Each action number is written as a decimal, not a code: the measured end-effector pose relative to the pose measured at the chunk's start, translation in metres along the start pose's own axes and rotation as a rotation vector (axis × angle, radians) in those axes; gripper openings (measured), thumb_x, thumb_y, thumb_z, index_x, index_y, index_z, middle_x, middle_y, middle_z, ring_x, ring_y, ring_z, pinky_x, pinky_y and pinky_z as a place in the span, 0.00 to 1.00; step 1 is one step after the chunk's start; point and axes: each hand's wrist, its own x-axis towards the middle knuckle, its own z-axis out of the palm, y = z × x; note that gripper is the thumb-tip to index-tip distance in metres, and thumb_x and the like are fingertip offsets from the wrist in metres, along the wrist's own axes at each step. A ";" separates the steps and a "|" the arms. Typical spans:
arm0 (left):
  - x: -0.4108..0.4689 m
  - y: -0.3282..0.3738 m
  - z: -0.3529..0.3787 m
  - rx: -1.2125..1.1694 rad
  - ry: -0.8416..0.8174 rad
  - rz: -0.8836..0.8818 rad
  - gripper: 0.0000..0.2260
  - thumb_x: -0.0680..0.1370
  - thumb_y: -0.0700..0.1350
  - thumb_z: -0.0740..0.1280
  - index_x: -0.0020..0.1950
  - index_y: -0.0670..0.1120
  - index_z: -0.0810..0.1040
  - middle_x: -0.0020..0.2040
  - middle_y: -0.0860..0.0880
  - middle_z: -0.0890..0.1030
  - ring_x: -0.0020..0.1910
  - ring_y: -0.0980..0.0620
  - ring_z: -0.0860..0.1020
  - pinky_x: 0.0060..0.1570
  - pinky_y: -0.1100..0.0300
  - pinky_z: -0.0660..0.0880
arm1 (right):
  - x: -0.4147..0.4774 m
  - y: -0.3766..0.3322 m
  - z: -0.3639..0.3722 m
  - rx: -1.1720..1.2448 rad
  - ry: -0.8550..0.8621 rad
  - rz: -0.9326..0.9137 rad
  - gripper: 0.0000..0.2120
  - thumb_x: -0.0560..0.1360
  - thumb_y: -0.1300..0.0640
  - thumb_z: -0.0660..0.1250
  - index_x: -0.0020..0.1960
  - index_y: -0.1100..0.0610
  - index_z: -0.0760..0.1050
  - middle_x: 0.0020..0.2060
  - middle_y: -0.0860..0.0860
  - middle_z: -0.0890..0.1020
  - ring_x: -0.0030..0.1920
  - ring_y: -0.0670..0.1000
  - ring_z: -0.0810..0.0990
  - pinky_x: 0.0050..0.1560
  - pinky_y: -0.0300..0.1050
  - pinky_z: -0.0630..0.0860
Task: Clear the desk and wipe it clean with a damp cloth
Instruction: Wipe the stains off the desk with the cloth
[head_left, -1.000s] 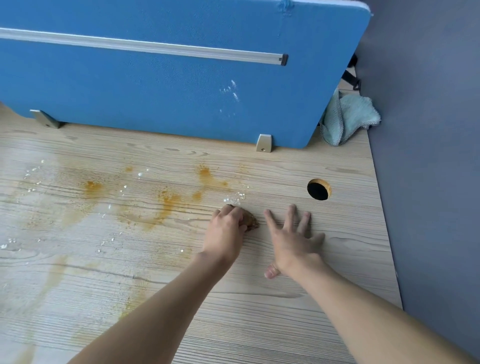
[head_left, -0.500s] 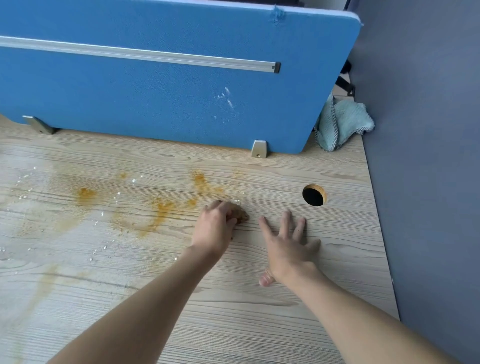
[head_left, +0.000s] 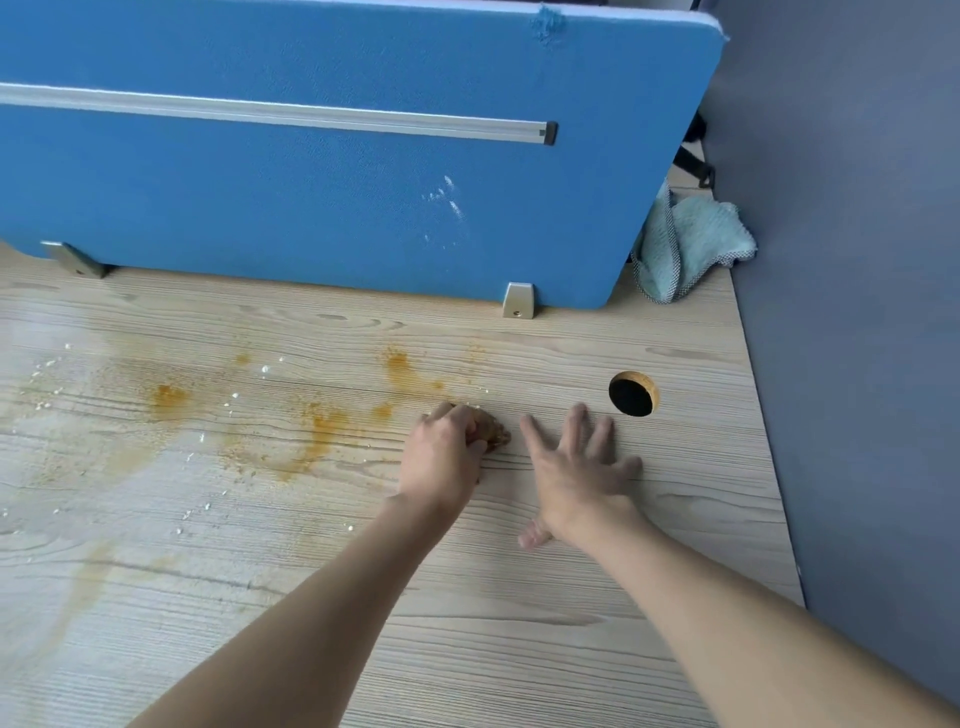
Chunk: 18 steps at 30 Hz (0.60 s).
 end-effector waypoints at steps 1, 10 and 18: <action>-0.001 0.000 0.001 0.001 -0.022 0.018 0.05 0.75 0.41 0.71 0.48 0.44 0.77 0.48 0.48 0.77 0.47 0.45 0.74 0.42 0.56 0.67 | 0.001 -0.002 -0.001 -0.007 -0.013 0.004 0.68 0.61 0.40 0.82 0.79 0.41 0.31 0.76 0.63 0.30 0.76 0.72 0.34 0.68 0.79 0.55; 0.014 0.000 -0.007 0.016 0.012 0.010 0.05 0.75 0.41 0.72 0.49 0.42 0.78 0.48 0.46 0.79 0.48 0.42 0.75 0.44 0.54 0.69 | 0.002 -0.004 -0.003 0.008 -0.024 0.014 0.67 0.62 0.43 0.82 0.79 0.41 0.31 0.76 0.64 0.29 0.76 0.72 0.33 0.68 0.79 0.55; 0.029 -0.003 -0.009 0.046 0.039 -0.024 0.06 0.76 0.41 0.71 0.50 0.42 0.78 0.48 0.45 0.78 0.48 0.42 0.75 0.41 0.55 0.66 | 0.010 0.007 -0.012 -0.034 0.025 -0.056 0.61 0.63 0.37 0.80 0.79 0.41 0.40 0.77 0.63 0.39 0.77 0.72 0.40 0.68 0.77 0.58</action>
